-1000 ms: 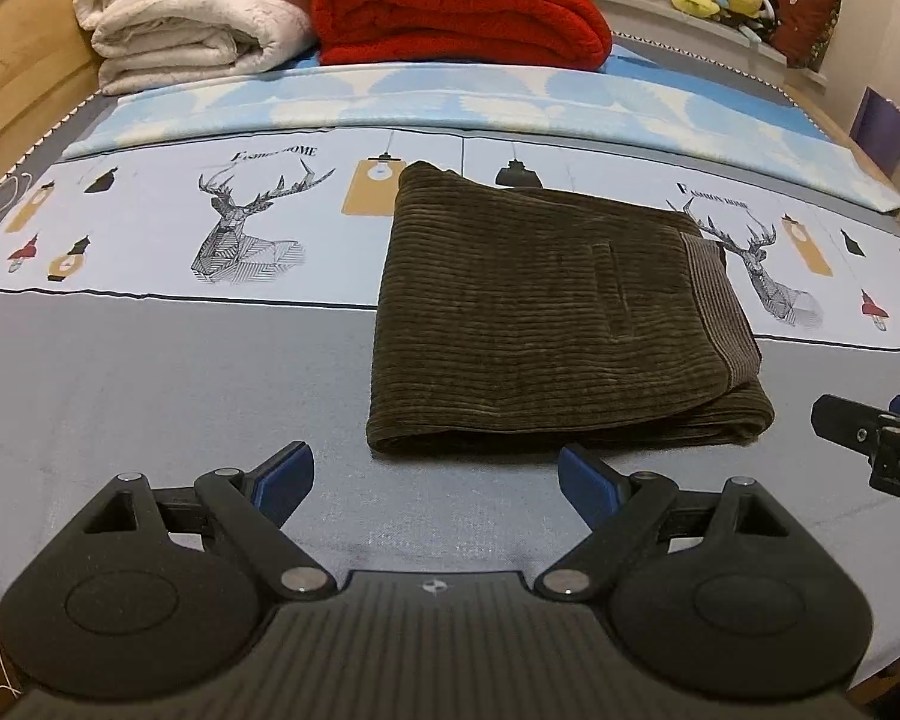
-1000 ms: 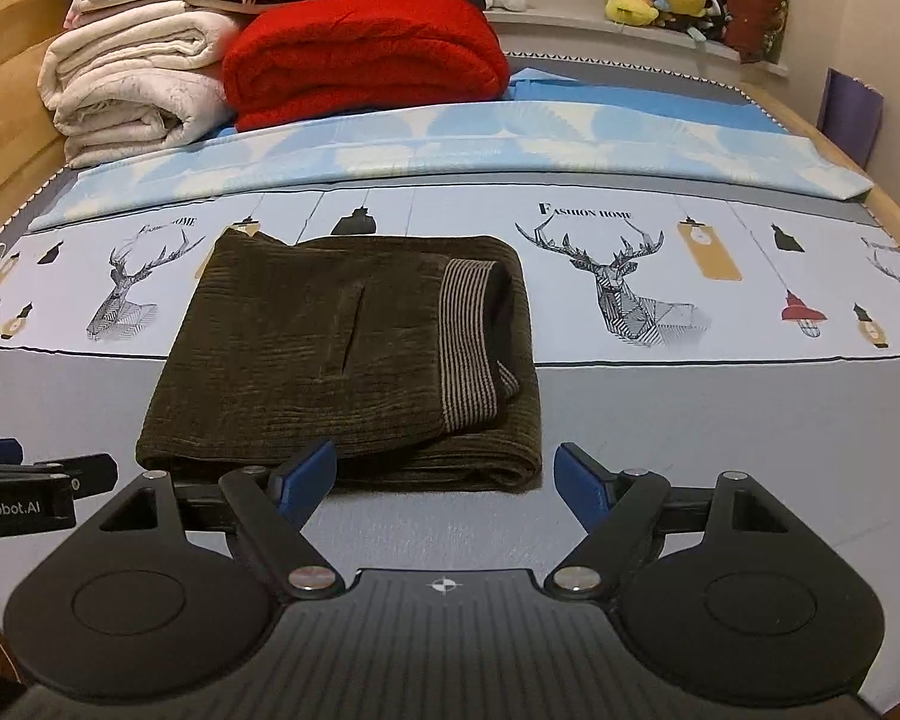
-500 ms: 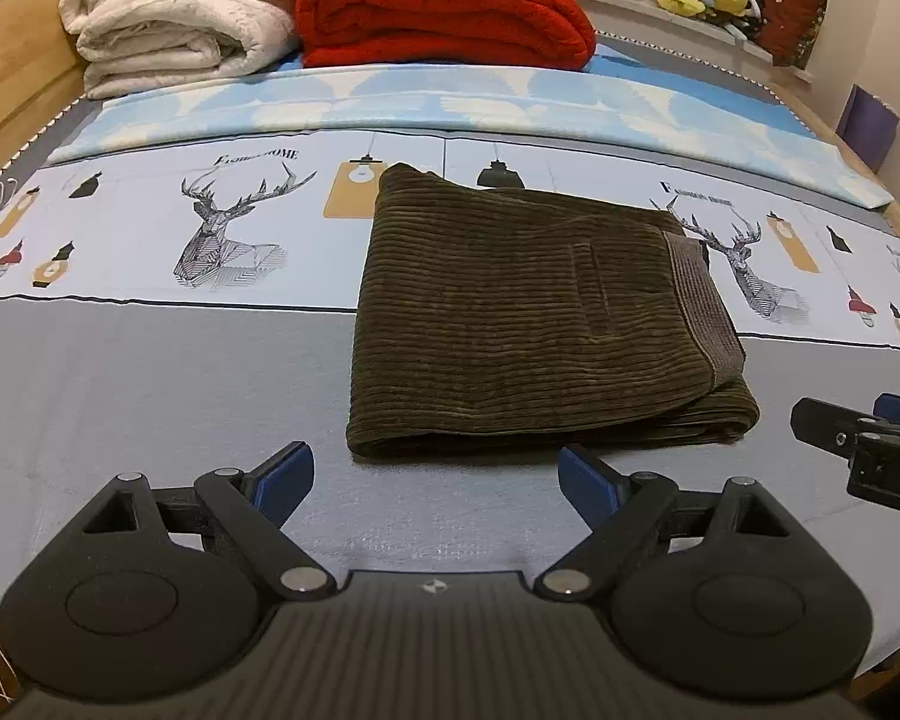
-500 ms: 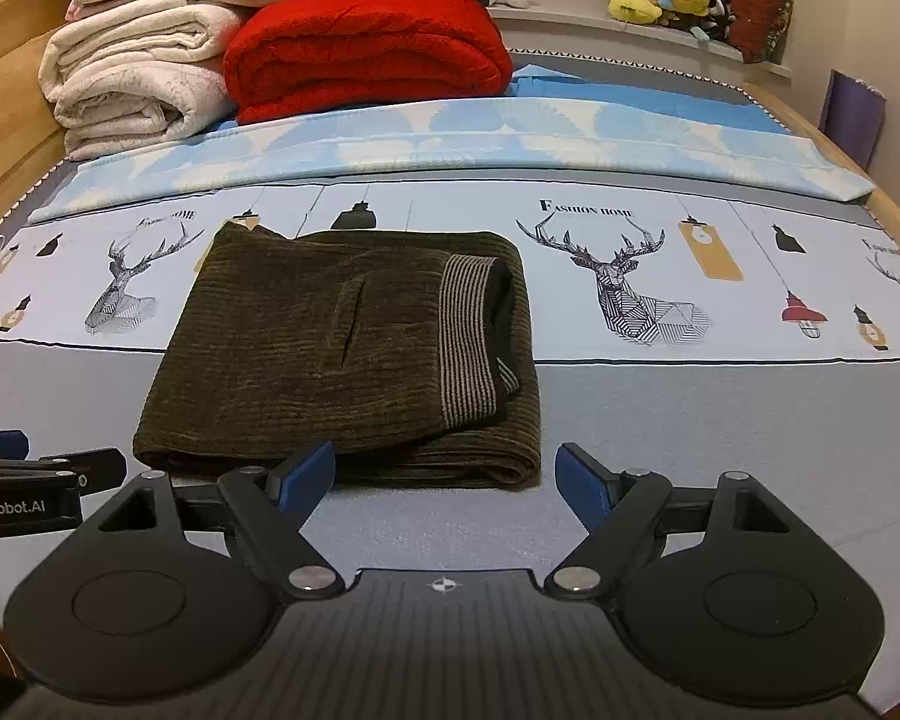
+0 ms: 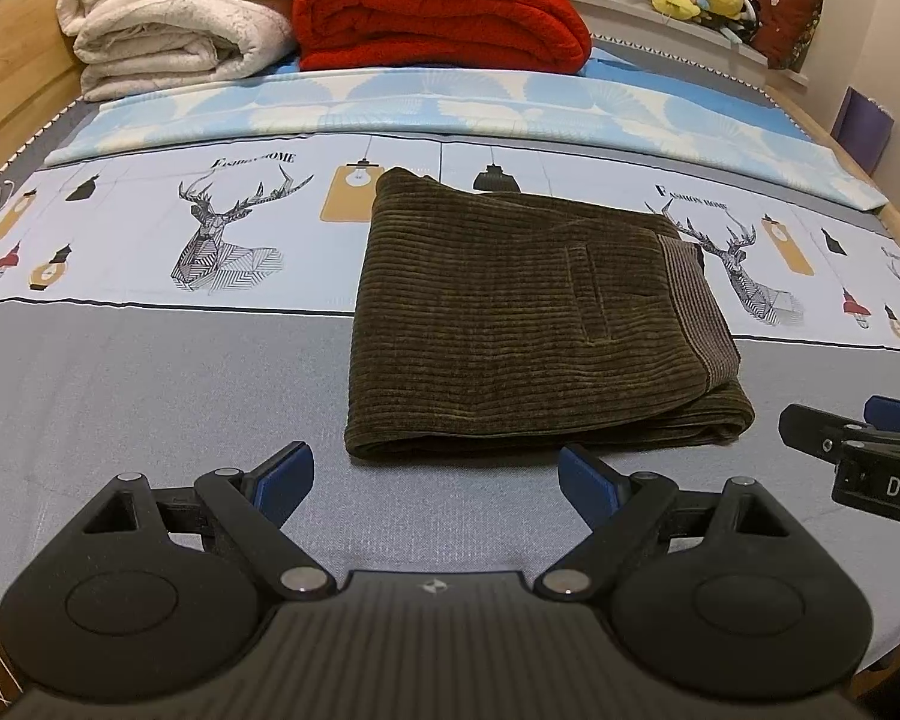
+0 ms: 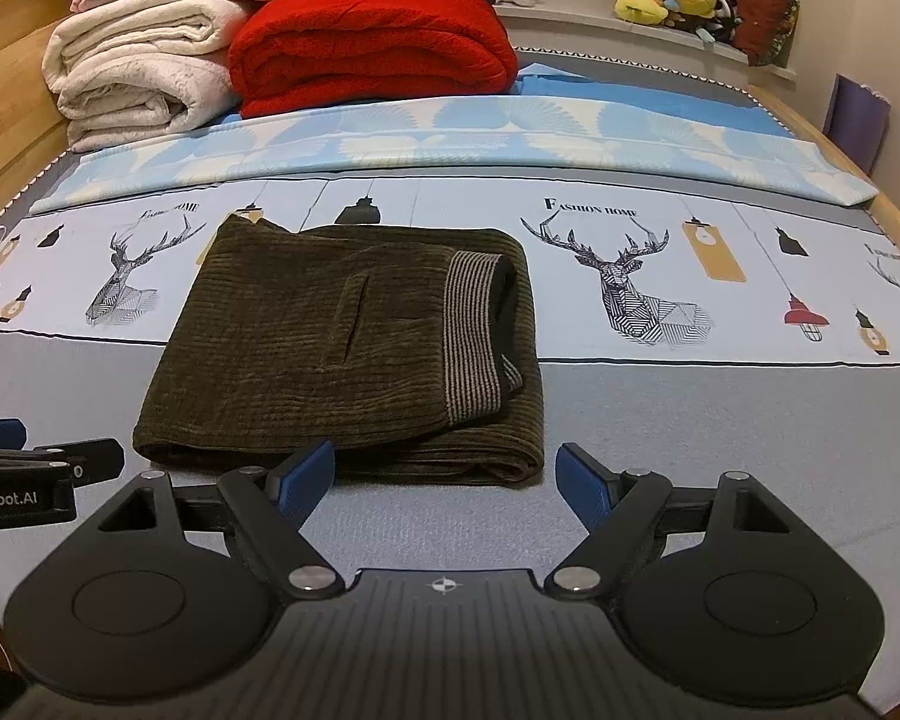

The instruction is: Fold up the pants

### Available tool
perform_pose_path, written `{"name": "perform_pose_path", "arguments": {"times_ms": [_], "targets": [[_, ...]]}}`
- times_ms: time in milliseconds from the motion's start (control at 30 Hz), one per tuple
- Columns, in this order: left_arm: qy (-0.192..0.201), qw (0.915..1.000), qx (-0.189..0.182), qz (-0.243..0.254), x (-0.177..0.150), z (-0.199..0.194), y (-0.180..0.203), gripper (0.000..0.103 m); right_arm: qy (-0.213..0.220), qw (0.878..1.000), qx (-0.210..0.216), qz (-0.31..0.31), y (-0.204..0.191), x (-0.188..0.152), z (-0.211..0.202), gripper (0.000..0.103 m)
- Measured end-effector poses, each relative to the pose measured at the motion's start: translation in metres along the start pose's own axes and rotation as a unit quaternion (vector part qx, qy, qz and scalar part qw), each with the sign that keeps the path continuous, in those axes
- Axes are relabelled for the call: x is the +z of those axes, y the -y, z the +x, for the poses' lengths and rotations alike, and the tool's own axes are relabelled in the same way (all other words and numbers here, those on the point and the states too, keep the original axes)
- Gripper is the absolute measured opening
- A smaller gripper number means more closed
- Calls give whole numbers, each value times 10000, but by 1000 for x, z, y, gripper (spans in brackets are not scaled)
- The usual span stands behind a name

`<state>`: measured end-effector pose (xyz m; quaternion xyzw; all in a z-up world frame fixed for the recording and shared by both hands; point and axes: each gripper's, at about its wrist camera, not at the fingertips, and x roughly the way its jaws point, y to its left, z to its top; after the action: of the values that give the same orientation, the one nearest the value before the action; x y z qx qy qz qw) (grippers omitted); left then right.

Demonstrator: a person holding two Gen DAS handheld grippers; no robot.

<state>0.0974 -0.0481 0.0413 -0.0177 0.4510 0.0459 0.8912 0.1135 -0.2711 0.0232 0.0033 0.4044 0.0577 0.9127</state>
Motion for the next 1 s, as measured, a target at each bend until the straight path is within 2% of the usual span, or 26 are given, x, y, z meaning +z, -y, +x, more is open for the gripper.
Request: {"name": "perform_pose_path", "arguments": {"times_ms": [1000], "targets": [[59, 10000, -66, 44, 0, -1, 0, 92, 1, 10000, 13, -18, -1, 0, 0, 82]]}}
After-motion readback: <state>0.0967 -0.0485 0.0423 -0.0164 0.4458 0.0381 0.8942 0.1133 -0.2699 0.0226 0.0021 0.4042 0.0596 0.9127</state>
